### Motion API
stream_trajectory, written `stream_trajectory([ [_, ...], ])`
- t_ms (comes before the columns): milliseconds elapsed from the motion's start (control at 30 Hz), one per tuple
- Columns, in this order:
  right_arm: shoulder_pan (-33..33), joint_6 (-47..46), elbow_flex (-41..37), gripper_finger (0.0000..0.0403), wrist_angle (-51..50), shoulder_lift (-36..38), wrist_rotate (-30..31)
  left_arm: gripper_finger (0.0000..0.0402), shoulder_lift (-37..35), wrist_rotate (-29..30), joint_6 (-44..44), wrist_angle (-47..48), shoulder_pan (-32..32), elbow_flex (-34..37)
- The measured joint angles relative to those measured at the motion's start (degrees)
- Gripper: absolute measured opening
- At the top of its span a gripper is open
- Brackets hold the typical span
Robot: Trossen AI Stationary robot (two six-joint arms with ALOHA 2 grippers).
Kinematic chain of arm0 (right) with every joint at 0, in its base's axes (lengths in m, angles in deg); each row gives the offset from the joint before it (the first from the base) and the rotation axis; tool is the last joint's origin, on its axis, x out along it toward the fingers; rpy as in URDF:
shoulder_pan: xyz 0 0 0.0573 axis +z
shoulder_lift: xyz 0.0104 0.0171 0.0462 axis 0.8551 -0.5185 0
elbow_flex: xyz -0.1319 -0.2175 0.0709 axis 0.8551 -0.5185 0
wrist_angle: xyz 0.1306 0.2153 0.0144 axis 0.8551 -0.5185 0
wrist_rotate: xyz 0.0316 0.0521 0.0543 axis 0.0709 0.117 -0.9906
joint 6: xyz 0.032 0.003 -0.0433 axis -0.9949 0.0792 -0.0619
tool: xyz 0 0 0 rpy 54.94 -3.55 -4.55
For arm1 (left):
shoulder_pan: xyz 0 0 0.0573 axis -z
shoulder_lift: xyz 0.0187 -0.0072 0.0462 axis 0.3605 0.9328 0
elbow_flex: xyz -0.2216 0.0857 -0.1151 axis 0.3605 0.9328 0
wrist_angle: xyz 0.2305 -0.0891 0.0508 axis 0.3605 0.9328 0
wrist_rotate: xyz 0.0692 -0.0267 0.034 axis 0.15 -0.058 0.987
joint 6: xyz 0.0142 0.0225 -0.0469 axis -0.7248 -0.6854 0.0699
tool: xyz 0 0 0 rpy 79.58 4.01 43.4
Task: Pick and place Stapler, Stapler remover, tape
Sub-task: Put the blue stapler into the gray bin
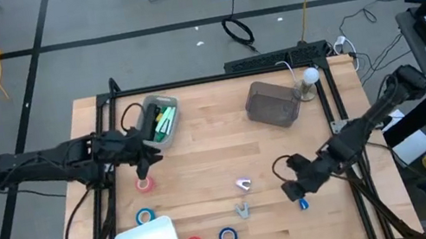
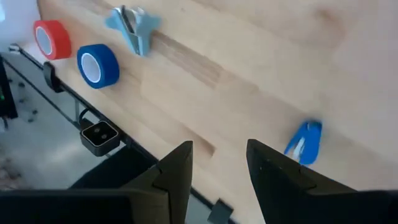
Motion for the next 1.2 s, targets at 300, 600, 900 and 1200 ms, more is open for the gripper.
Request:
stream_trajectory([
  [300, 5.26, -17.9, 0.0, 0.0146, -5.38, -0.35, -0.06, 0.0152, -1.23, 0.21, 1.61, -3.1, 0.84, 4.61],
  [600, 7.7, -25.42, 0.02, 0.0146, -5.94, -4.34, -0.36, 0.0152, -1.25, 3.75, 1.49, -2.98, 0.76, 4.65],
  [900, 7.64, -25.03, 0.0, 0.0146, -4.76, -9.73, -1.7, 0.0152, -1.25, 5.72, 0.97, -2.97, 0.76, 4.65],
  [1200, 7.75, -23.28, 0.0, 0.0146, -5.22, -13.48, -1.68, 0.0152, -1.25, 5.72, 0.53, -3.34, 0.77, 4.65],
])
